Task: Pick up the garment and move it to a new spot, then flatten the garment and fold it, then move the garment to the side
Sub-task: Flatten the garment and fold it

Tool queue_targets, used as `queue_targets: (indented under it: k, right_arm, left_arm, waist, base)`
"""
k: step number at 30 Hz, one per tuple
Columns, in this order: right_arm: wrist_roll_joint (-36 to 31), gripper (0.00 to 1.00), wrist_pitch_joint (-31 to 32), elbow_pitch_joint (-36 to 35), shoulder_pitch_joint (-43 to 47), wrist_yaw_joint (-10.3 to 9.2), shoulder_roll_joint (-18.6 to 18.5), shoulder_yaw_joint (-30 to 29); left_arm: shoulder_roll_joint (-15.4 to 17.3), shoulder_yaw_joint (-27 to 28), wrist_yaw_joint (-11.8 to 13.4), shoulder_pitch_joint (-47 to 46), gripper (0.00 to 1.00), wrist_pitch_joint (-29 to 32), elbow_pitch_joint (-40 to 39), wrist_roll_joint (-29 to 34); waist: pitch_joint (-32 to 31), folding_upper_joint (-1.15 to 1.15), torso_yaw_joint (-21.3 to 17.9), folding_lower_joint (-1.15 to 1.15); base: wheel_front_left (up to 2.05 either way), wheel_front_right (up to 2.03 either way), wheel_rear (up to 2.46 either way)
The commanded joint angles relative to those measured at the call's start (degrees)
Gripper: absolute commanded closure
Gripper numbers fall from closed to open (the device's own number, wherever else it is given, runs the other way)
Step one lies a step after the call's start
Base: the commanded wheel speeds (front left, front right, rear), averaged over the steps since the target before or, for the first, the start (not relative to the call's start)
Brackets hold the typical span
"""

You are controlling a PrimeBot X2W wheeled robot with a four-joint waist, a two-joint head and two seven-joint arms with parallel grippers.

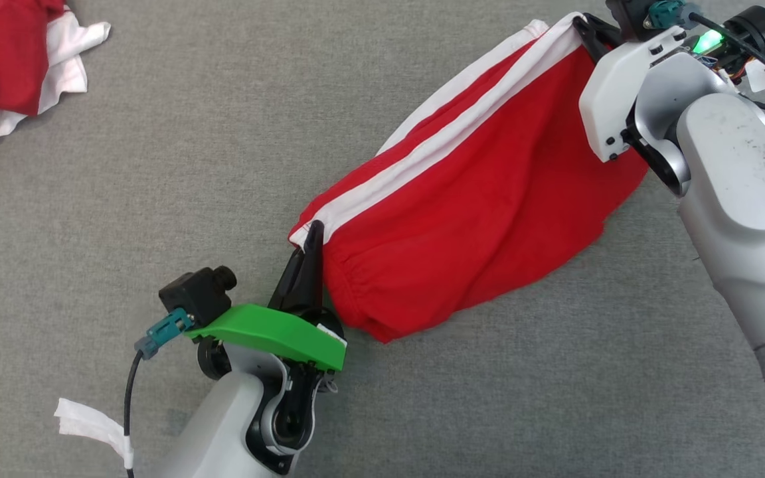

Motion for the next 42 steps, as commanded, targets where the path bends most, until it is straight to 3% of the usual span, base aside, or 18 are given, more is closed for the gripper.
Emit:
queue_targets:
  k: [1,9,11,12,13,14,16,26,34,42]
  right_arm:
    - [0.7,1.0,-1.1,1.6,-1.3,-0.09,-0.2,0.4]
    - [2.4,1.0,-6.8,10.9,-6.1,-0.09,0.7,3.5]
    - [2.6,0.63,-8.4,12.8,-6.9,-0.09,0.9,3.9]
    - [2.7,0.17,-9.2,13.6,-7.1,-0.09,1.0,4.1]
    - [2.8,0.0,-10.2,14.6,-7.5,-0.09,1.1,4.2]
    - [2.9,0.0,-10.8,15.5,-7.7,-0.09,1.3,4.3]
    - [3.1,0.0,-12.3,17.2,-7.9,-0.09,1.5,4.6]
    - [6.2,0.0,-16.3,23.8,-5.8,-0.09,1.1,6.6]
    - [12.1,0.0,-12.5,26.8,-2.6,-0.09,-1.0,8.4]
    - [17.1,0.0,-5.6,27.8,-0.8,-0.09,-2.9,10.8]
  left_arm:
    - [-0.2,0.1,-0.5,-1.3,1.0,-0.4,0.7,-0.3]
    - [-1.1,-0.5,-1.5,-2.9,1.0,-0.8,3.1,-1.2]
    - [-1.1,-0.9,-1.3,-3.0,1.0,-0.5,3.1,-1.4]
    - [-1.1,-1.0,-1.2,-3.2,0.94,-0.6,2.9,-1.1]
    - [-0.9,-1.4,-1.0,-3.4,0.72,-0.6,2.7,-0.3]
    - [-0.6,-1.6,-0.9,-3.4,0.61,-0.6,2.6,0.1]
    - [0.4,-2.3,-0.4,-3.2,0.0,-0.4,2.2,1.5]
    - [6.9,-3.9,2.9,2.2,0.0,1.3,-1.3,5.3]
    - [12.5,-2.7,6.9,7.4,0.0,-0.3,-5.6,9.0]
    - [12.1,-2.4,8.5,7.4,0.0,-1.9,-7.0,11.7]
  waist:
    - [3.0,0.0,3.1,0.0]
    - [3.2,0.0,4.1,0.0]
    - [2.9,0.0,4.3,0.0]
    - [2.8,0.0,4.3,0.0]
    - [2.6,0.0,4.4,0.0]
    - [2.3,0.0,4.4,0.0]
    - [1.6,0.0,4.3,0.0]
    - [-4.2,0.0,3.4,0.0]
    - [-7.9,0.0,4.0,0.0]
    - [-6.5,0.0,5.4,0.0]
  base:
    - [0.0,0.0,0.0]
    - [0.0,0.0,0.0]
    - [0.0,0.0,0.0]
    - [0.0,0.0,0.0]
    - [0.0,0.0,0.0]
    - [0.0,0.0,0.0]
    - [0.0,0.0,0.0]
    - [0.0,0.0,0.0]
    - [0.0,0.0,0.0]
    - [0.0,0.0,0.0]
